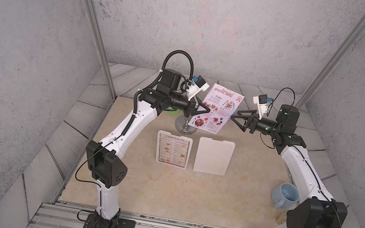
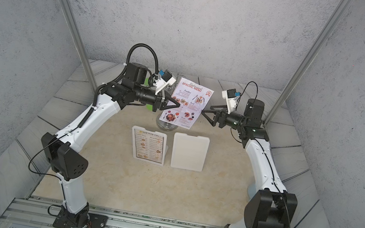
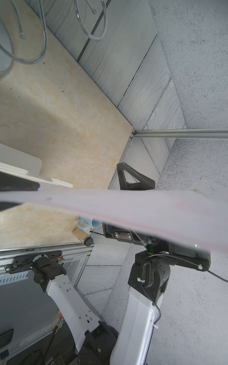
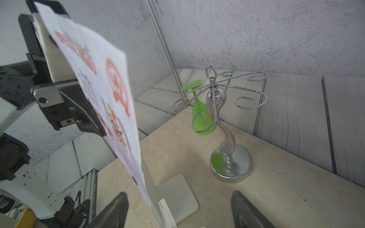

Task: Insert the menus into the narrow rack
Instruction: Pick up the menu from the center of the board.

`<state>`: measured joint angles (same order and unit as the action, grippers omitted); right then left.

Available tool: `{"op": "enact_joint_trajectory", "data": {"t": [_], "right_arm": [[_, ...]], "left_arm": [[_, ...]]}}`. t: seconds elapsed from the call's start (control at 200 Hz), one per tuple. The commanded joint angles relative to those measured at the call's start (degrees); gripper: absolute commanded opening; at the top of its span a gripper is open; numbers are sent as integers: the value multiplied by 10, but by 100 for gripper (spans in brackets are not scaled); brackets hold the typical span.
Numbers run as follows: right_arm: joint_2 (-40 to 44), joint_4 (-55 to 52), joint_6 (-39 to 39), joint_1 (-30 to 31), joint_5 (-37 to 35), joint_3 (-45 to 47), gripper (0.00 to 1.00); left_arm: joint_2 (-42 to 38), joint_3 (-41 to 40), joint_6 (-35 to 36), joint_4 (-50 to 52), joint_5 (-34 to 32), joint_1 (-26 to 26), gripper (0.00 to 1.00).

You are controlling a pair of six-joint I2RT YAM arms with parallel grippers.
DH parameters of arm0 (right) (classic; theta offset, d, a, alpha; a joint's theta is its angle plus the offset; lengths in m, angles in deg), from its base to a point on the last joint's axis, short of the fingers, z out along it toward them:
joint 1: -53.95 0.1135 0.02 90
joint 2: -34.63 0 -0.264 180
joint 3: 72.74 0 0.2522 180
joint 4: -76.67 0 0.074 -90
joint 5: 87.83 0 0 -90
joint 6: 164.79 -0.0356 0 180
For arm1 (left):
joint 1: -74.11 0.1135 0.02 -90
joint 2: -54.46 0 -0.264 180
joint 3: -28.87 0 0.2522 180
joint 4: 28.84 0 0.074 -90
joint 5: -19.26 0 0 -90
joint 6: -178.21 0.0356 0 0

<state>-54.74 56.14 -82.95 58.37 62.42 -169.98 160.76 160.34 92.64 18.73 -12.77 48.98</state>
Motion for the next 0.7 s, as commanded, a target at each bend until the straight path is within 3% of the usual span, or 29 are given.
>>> {"op": "enact_joint_trajectory", "data": {"t": [0.0,0.696], "right_arm": [[-24,55,-41,-1,48,-16,80],[-32,104,-70,16,59,40,58]], "left_arm": [[21,14,-17,-24,24,4,0],[62,3,-64,-88,11,5,0]]}}
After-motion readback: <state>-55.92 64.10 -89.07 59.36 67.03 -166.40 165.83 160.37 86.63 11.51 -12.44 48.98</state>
